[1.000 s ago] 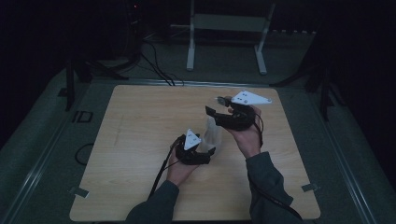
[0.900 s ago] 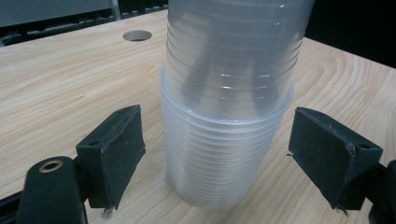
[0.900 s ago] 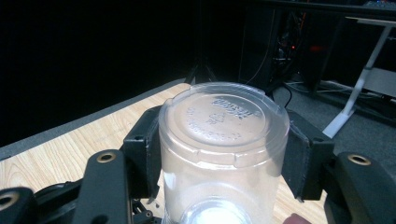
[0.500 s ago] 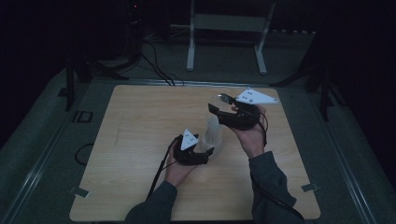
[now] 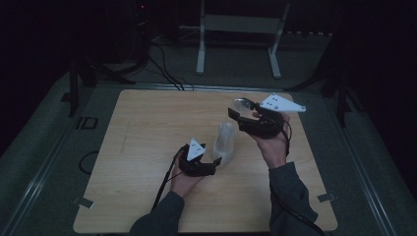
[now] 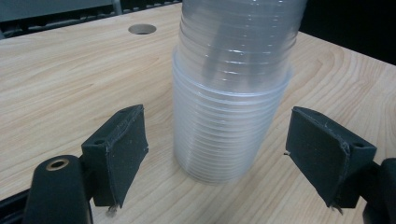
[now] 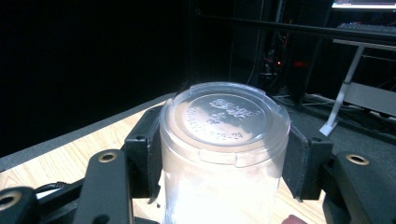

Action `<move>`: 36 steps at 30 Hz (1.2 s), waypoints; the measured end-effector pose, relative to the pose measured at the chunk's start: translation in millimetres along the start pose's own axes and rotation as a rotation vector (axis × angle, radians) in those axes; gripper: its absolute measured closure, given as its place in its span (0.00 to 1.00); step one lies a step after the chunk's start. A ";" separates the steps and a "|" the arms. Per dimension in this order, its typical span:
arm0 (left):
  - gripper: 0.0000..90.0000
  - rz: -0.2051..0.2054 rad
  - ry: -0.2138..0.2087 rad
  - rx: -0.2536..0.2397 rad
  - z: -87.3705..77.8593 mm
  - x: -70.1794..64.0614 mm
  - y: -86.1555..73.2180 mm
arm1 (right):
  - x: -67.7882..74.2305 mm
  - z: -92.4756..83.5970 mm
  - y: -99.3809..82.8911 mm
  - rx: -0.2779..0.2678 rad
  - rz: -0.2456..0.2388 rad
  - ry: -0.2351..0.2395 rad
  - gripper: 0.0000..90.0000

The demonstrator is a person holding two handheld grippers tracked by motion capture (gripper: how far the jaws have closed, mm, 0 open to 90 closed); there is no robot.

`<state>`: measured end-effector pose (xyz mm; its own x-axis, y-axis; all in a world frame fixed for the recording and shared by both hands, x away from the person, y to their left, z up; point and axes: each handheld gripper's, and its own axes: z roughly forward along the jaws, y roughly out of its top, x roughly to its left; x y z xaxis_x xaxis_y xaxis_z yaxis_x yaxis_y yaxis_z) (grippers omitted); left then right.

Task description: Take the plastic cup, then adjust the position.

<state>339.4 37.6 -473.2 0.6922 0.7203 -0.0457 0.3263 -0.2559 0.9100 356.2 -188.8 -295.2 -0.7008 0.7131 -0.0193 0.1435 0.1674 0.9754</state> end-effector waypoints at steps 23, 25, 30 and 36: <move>0.23 -0.012 -0.016 -0.030 -12.9 -3.0 10.7 | -18.1 -19.5 -12.8 0.009 0.036 -0.066 0.45; 0.23 -0.016 -0.019 -0.032 -13.3 -3.3 11.2 | -19.7 -20.4 -15.0 0.013 0.039 -0.070 0.45; 0.23 -0.023 -0.041 -0.037 -14.6 -5.3 14.3 | -23.6 -24.0 -20.8 0.019 0.048 -0.081 0.45; 0.23 -0.015 -0.059 -0.043 -16.2 -9.8 17.0 | -27.6 -28.8 -25.8 0.025 0.058 -0.092 0.45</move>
<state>327.7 36.7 -450.5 0.7243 0.6846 -0.0825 0.3098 -0.2162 0.9259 351.7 -232.4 -313.5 -0.6242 0.7811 0.0158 0.2001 0.1402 0.9697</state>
